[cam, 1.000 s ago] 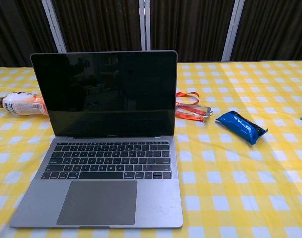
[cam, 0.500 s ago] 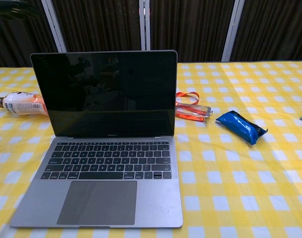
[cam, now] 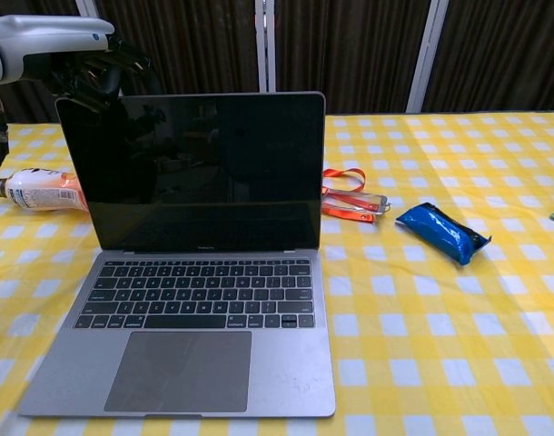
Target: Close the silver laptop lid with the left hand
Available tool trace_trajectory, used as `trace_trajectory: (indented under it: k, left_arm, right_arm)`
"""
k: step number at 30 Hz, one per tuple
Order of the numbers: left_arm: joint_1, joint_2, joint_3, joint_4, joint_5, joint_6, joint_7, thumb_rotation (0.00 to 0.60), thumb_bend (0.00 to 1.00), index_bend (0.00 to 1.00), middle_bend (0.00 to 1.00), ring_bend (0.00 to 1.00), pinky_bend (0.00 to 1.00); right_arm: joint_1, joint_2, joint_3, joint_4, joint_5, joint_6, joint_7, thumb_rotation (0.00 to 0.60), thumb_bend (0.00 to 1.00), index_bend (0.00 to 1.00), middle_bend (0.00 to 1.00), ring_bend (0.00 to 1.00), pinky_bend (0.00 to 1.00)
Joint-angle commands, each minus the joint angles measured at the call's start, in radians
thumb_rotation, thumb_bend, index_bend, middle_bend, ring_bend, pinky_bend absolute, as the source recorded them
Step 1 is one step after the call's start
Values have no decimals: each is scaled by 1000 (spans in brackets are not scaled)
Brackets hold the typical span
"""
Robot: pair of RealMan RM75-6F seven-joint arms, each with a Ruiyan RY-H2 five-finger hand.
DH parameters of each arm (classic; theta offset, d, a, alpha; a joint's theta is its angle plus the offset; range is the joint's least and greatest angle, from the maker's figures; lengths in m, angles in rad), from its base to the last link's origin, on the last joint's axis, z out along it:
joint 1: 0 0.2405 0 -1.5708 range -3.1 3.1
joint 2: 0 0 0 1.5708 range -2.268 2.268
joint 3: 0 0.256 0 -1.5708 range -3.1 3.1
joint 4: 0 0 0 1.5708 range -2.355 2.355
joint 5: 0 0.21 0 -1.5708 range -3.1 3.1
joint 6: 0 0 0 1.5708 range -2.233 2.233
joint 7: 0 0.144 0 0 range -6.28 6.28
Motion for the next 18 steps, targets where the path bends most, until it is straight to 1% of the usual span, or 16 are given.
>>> trace_trajectory:
  k: [1,4,6,10,13,18]
  left_arm:
    - [-3,3,3,-4,-5,1,-4,600,1000,378,276,318,386]
    - [-4,13,9,-14,-11,1,-12,600,1000,434,321,366,440]
    - [-5,22,18,-20,-12,1,-15,600,1000,459,343,387,462]
    - [2,43,24,-37,-8,-10,-58,600,1000,491,371,421,504]
    - [13,68,29,-54,20,-14,-98,600,1000,499,378,435,545]
    - [47,112,59,-84,97,-18,-161,600,1000,501,379,435,547]
  right_arm:
    - [0,1,0,0,1,0,2,600,0,15,0,0,0]
    - [0,2,0,-1,1,0,5,600,0,15,0,0,0]
    - [0,2,0,-3,1,1,6,600,0,15,0,0,0]
    - [0,1,-1,-5,1,2,3,600,0,15,0,0,0]
    - [0,0,-1,-5,1,2,0,600,0,15,0,0,0]
    - [2,-3,-4,-7,-3,0,-8,600,0,15,0,0,0]
